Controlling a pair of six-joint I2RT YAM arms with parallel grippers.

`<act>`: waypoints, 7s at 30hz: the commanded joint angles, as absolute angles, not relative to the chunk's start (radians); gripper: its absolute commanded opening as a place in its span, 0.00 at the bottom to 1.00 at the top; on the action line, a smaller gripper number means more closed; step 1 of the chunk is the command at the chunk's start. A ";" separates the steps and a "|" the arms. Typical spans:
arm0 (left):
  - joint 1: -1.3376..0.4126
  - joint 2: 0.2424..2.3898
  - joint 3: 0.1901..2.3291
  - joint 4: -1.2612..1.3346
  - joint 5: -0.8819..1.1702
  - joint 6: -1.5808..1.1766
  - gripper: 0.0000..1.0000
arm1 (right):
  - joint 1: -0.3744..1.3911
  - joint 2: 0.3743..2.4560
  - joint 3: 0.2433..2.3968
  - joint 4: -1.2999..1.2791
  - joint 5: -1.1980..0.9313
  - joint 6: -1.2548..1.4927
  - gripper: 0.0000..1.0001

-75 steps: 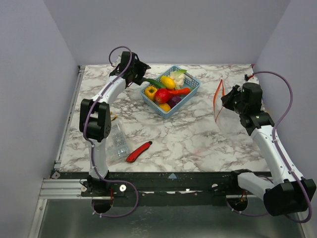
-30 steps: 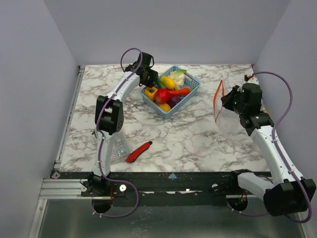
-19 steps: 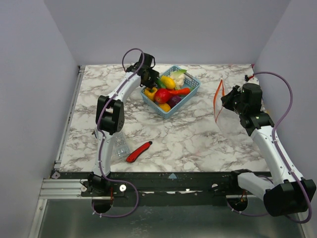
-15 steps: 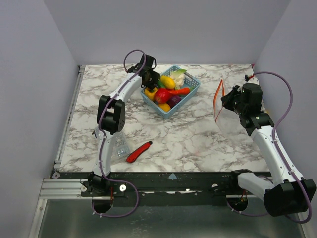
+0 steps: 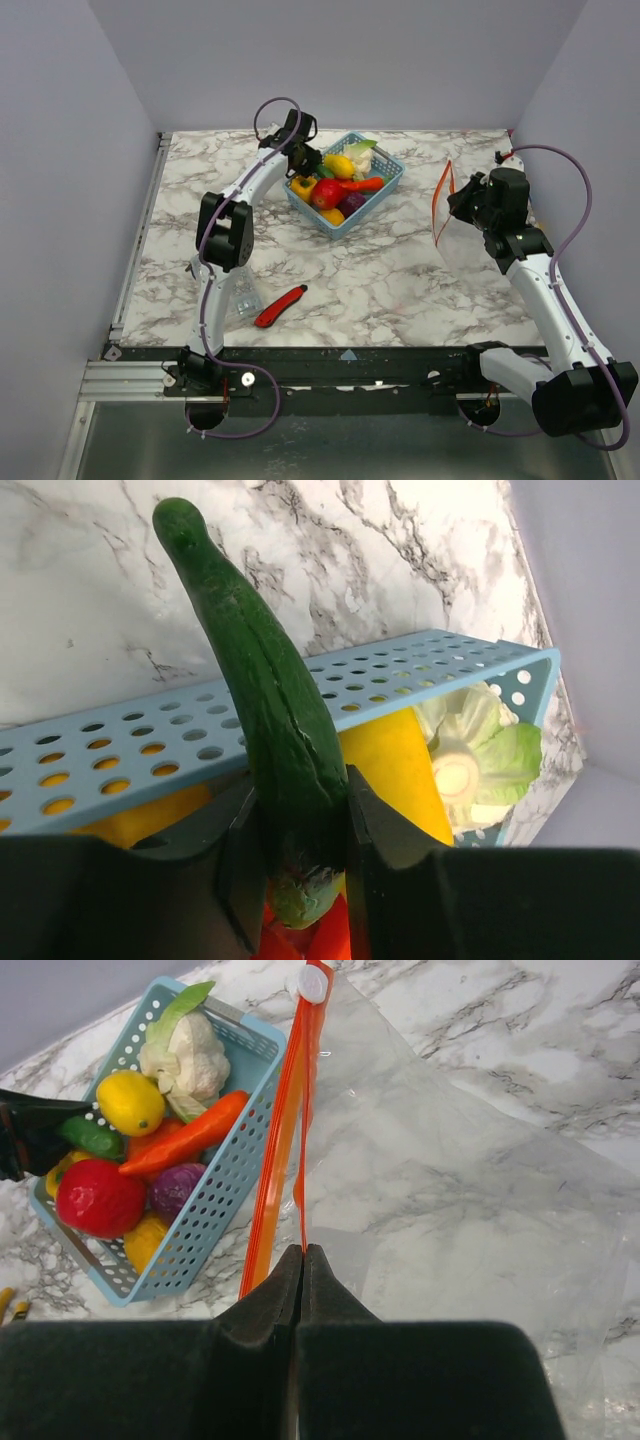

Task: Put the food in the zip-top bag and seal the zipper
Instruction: Pick up the fake vegetable from the bin, then place the fake vegetable in the zipper food storage bag, then pick up the fake fruit from the bin.

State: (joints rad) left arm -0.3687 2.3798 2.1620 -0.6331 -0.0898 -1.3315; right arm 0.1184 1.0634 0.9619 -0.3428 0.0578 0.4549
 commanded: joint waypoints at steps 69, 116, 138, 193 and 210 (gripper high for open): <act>-0.738 1.970 1.452 0.391 0.753 -1.639 0.24 | 0.168 0.973 0.897 -0.264 -0.411 0.313 0.00; -0.749 1.807 1.516 -0.246 0.394 -1.572 0.39 | 0.197 1.004 0.939 -0.326 -0.298 0.360 0.00; -0.794 1.611 1.448 -0.210 0.428 -1.519 0.72 | 0.225 1.040 0.978 -0.351 -0.264 0.386 0.00; -0.540 1.900 1.763 -0.611 -0.079 -0.320 0.98 | 0.234 1.017 0.930 -0.333 0.053 0.349 0.00; -0.538 2.124 1.904 -0.660 -0.042 -0.307 0.89 | 0.234 1.024 0.932 -0.328 0.040 0.348 0.00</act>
